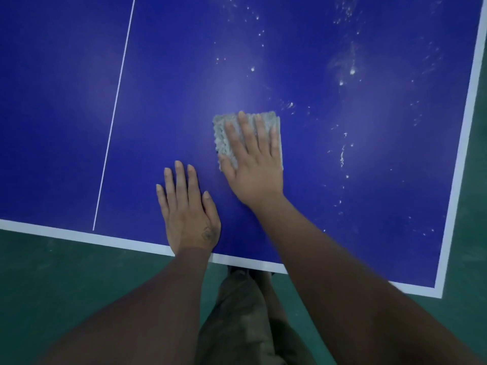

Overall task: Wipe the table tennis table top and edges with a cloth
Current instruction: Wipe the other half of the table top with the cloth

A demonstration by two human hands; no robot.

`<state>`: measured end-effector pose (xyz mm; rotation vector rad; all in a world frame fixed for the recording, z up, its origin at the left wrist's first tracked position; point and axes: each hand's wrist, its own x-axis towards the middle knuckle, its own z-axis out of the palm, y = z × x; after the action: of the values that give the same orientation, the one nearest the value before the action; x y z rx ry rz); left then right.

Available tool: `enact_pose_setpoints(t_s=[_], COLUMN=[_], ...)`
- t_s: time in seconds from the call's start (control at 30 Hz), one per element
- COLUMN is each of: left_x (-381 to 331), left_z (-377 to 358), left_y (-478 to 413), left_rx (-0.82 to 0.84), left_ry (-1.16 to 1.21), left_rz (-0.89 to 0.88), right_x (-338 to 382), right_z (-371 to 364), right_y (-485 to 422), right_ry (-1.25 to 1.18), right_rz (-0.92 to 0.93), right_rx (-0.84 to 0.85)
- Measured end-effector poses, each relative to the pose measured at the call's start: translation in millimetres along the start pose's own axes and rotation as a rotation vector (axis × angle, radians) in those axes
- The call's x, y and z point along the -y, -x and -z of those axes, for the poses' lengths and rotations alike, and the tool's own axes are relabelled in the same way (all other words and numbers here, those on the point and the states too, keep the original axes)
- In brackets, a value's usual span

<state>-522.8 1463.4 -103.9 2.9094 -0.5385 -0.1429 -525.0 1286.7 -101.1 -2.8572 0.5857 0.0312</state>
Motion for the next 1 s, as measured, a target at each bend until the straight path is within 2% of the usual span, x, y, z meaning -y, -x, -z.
enact_pose_setpoints(t_s=[0.1, 0.23, 0.37, 0.43, 0.53, 0.6, 0.67, 0.73, 0.87, 0.93, 1.0], left_x=[-1, -2, -1, -1, 0, 0, 0, 0, -1, -1, 0], left_z=[2, 3, 2, 2, 1, 1, 0, 0, 0, -1, 0], left_y=[0, 0, 1, 1, 1, 2, 2, 2, 1, 2, 3], left_rx=[-0.001, 0.009, 0.029, 0.024, 0.000, -0.002, 0.006, 0.007, 0.000, -0.002, -0.005], left_ry=[0.011, 0.013, -0.005, -0.003, 0.003, 0.008, 0.005, 0.000, 0.007, 0.003, 0.003], left_rz=[0.003, 0.003, 0.001, 0.001, -0.002, -0.005, -0.002, 0.004, -0.002, -0.005, -0.006], right_x=[-46, -115, -94, -58, -8, -4, -30, -69, -125, -115, -85], right_z=[5, 24, 24, 18, 9, 9, 11, 14, 28, 26, 19], right_y=[11, 57, 65, 52, 47, 61, 78, 95, 120, 118, 108], right_ry=[0.037, 0.049, 0.064, 0.069, 0.052, 0.051, 0.059, 0.085, 0.045, 0.044, 0.065], right_rz=[-0.058, -0.367, -0.556, -0.532, -0.295, -0.118, -0.045, -0.132, -0.528, -0.616, -0.617], right_rx=[-0.030, -0.004, -0.016, -0.035, 0.021, 0.068, 0.069, 0.044, 0.028, 0.014, -0.009])
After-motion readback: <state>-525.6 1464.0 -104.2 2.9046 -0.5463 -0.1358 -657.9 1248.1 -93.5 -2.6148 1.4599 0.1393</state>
